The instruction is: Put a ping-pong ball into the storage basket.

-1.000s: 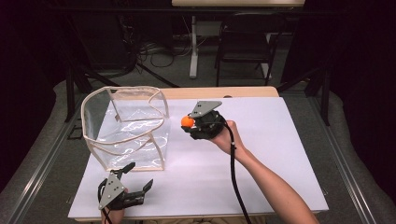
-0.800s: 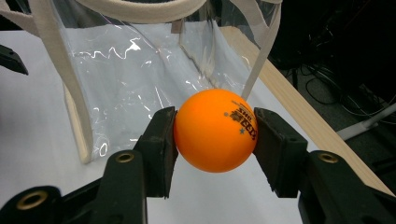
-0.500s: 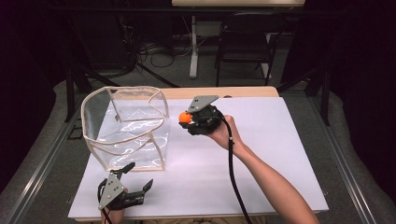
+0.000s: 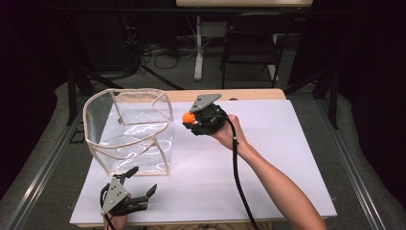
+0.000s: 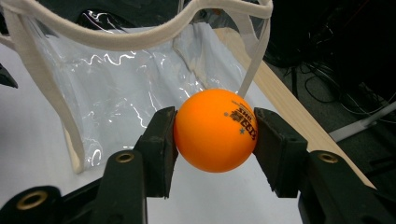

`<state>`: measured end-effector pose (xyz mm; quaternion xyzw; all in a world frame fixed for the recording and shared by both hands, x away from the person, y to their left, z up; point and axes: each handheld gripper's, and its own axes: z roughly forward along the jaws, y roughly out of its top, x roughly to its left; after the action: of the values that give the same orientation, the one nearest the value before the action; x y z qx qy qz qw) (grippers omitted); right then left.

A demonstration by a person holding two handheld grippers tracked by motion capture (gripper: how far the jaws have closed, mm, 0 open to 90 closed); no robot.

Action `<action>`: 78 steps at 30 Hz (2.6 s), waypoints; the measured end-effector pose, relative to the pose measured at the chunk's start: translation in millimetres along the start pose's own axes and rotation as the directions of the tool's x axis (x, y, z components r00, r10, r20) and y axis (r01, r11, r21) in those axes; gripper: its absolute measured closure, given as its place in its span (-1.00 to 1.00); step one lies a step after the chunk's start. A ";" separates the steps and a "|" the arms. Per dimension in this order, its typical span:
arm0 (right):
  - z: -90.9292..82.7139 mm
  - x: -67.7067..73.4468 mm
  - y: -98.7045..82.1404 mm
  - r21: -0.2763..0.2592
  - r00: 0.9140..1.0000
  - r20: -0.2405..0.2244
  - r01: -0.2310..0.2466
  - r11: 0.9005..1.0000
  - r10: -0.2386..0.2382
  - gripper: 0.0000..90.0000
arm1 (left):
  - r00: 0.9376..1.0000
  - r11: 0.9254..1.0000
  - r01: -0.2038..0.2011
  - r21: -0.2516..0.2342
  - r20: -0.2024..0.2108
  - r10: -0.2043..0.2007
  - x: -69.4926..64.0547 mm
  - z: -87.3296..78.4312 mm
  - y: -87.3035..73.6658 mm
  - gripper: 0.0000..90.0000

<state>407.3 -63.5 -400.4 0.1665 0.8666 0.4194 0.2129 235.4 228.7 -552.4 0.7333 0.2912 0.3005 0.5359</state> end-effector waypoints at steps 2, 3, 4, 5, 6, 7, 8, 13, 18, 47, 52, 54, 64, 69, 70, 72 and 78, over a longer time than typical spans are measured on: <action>0.1 -1.1 2.3 0.005 1.000 0.003 0.004 1.000 -0.004 0.14 | 1.000 1.000 0.000 -0.001 0.000 0.000 -0.1 -0.1 0.1 -0.65; 0.1 -1.1 2.3 0.005 1.000 0.003 0.004 1.000 -0.004 0.14 | 1.000 1.000 0.000 -0.001 0.000 0.000 -0.1 -0.1 0.1 -0.65; 0.1 -1.6 3.0 0.006 1.000 0.005 0.005 1.000 -0.005 0.14 | 1.000 1.000 0.000 -0.001 0.000 0.000 -0.3 0.0 0.1 -0.65; -0.2 -2.1 3.8 0.007 1.000 0.006 0.006 1.000 -0.006 0.14 | 1.000 1.000 0.000 0.000 0.000 0.000 -0.4 0.1 0.1 -0.65; -0.4 -3.3 5.1 0.002 1.000 0.009 0.005 1.000 -0.005 0.14 | 1.000 1.000 0.000 0.000 0.000 0.000 -0.5 0.1 0.2 -0.65; -0.6 -3.7 5.8 0.006 1.000 0.009 0.005 1.000 -0.005 0.14 | 1.000 1.000 0.000 -0.001 0.000 0.000 -0.5 0.0 0.2 -0.65; -0.6 -3.7 5.8 0.006 1.000 0.009 0.005 1.000 -0.005 0.14 | 1.000 1.000 0.000 -0.001 0.000 0.000 -0.5 0.0 0.2 -0.65; -0.9 -5.5 9.6 0.004 1.000 0.014 0.011 1.000 -0.011 0.14 | 1.000 1.000 -0.001 -0.001 0.000 0.001 -0.4 0.1 0.2 -0.65; -1.8 -7.2 16.3 -0.004 1.000 0.017 0.012 1.000 -0.012 0.14 | 1.000 1.000 -0.001 -0.002 -0.001 0.001 -0.3 0.2 0.1 -0.65; -2.3 -6.7 38.5 -0.062 0.999 0.019 0.036 0.997 -0.035 0.14 | 1.000 1.000 -0.002 -0.003 -0.004 0.002 -0.1 0.0 0.1 -0.65; -0.5 -4.9 40.5 -0.068 0.999 0.016 0.040 0.997 -0.039 0.14 | 1.000 1.000 0.000 -0.003 -0.002 0.000 -0.2 0.6 -0.1 -0.65; 0.1 -4.4 41.3 -0.069 0.999 0.015 0.042 0.997 -0.041 0.14 | 1.000 1.000 0.000 -0.003 -0.002 0.000 -0.1 0.6 -0.1 -0.65; 1.5 -1.2 45.9 -0.086 0.999 0.014 0.046 0.995 -0.045 0.14 | 1.000 1.000 -0.001 -0.003 -0.002 0.001 -0.1 0.7 0.0 -0.65; 2.0 0.9 48.9 -0.096 0.999 0.013 0.051 0.994 -0.050 0.14 | 1.000 1.000 -0.002 -0.003 -0.002 0.002 -0.1 0.5 0.1 -0.65; 2.0 0.9 48.9 -0.096 0.999 0.013 0.051 0.994 -0.050 0.14 | 1.000 1.000 -0.002 -0.003 -0.002 0.002 -0.1 0.5 0.1 -0.65; 2.4 2.1 50.5 -0.098 0.999 0.012 0.054 0.994 -0.053 0.14 | 1.000 1.000 -0.001 -0.003 -0.002 0.001 -0.1 0.4 0.1 -0.65; 3.3 4.4 53.4 -0.107 0.998 0.010 0.058 0.993 -0.057 0.14 | 1.000 1.000 0.000 -0.003 -0.002 0.000 0.2 0.4 -0.1 -0.65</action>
<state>411.1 -27.6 -360.6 0.1313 0.8465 0.4584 0.2367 235.8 228.6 -552.5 0.7321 0.2912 0.3020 0.5367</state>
